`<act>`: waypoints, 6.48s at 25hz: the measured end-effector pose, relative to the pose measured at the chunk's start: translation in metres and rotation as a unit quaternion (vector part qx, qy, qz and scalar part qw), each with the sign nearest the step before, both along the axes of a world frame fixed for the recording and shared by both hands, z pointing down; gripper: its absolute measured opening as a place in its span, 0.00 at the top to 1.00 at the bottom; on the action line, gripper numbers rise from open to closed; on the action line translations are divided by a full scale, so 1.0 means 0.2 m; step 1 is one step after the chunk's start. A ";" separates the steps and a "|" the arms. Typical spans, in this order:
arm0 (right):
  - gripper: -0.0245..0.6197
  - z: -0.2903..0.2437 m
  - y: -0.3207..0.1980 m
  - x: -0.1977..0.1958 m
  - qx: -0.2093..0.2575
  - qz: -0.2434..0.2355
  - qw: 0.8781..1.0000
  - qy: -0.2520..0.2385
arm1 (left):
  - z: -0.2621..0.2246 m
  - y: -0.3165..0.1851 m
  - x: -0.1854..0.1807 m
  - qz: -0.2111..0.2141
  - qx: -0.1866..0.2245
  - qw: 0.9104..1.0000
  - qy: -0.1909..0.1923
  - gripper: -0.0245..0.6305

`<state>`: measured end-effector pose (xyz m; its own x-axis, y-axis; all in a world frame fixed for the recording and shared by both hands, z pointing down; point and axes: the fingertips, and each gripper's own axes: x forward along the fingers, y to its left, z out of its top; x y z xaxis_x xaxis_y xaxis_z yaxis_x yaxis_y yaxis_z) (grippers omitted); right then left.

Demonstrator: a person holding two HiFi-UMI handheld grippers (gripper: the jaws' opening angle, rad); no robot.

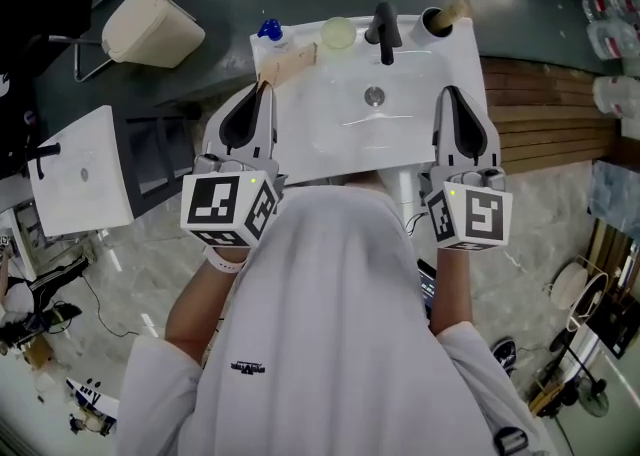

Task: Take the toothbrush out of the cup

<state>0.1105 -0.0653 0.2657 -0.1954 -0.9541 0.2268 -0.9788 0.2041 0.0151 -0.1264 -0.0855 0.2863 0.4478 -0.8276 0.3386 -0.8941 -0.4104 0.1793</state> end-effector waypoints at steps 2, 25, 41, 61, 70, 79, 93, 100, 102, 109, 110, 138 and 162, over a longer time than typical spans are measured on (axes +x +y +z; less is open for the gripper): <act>0.95 -0.01 0.01 0.00 0.001 0.003 1.000 0.002 | 0.00 0.03 -0.02 -0.002 -0.002 1.000 0.002 0.95; 0.95 0.07 -0.16 0.19 -0.007 0.020 1.000 0.006 | 0.07 -0.03 0.14 0.018 -0.031 0.999 -0.001 0.95; 0.82 0.40 -0.67 0.60 -0.046 0.024 0.999 0.001 | 0.24 -0.23 0.42 0.019 -0.090 0.995 -0.030 0.95; 0.81 0.83 -1.00 0.75 -0.101 0.002 0.995 0.012 | 0.46 -0.25 0.46 -0.010 -0.149 0.988 -0.050 0.95; 0.89 0.81 -1.00 0.73 -0.097 -0.007 0.995 0.016 | 0.45 -0.23 0.43 -0.011 -0.150 0.987 -0.054 0.95; 0.90 0.73 -0.96 0.68 -0.081 -0.004 0.997 0.011 | 0.43 -0.21 0.38 -0.006 -0.138 0.989 -0.053 0.95; 0.91 0.32 -0.75 0.57 -0.007 0.015 0.999 0.028 | 0.31 -0.13 0.30 0.014 -0.098 0.995 -0.025 0.95; 0.92 0.04 -0.60 0.50 0.037 0.023 0.998 0.044 | 0.22 -0.09 0.25 0.022 -0.070 0.997 -0.008 0.95; 0.92 -0.04 -0.55 0.48 0.049 0.026 0.997 0.047 | 0.20 -0.08 0.24 0.024 -0.061 0.998 -0.004 0.95; 0.92 -0.23 -0.35 0.41 0.060 0.033 0.996 0.051 | 0.11 -0.03 0.18 0.029 -0.037 0.999 0.009 0.95; 0.92 -0.23 -0.32 0.39 0.058 0.033 0.997 0.051 | 0.10 -0.02 0.17 0.029 -0.034 0.999 0.010 0.95; 0.92 0.00 0.19 0.04 -0.008 0.001 1.000 -0.010 | 0.00 0.22 0.07 0.054 -0.018 0.998 0.012 0.96; 0.92 -0.05 0.20 -0.02 -0.002 -0.011 1.000 -0.005 | -0.01 0.19 0.13 0.070 -0.020 0.997 0.022 0.95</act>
<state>0.1063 -0.0249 0.2562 -0.2182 -0.9488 0.2285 -0.9743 0.2253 0.0053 -0.1006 -0.0466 0.2844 0.5729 -0.7422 0.3477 -0.8196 -0.5218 0.2365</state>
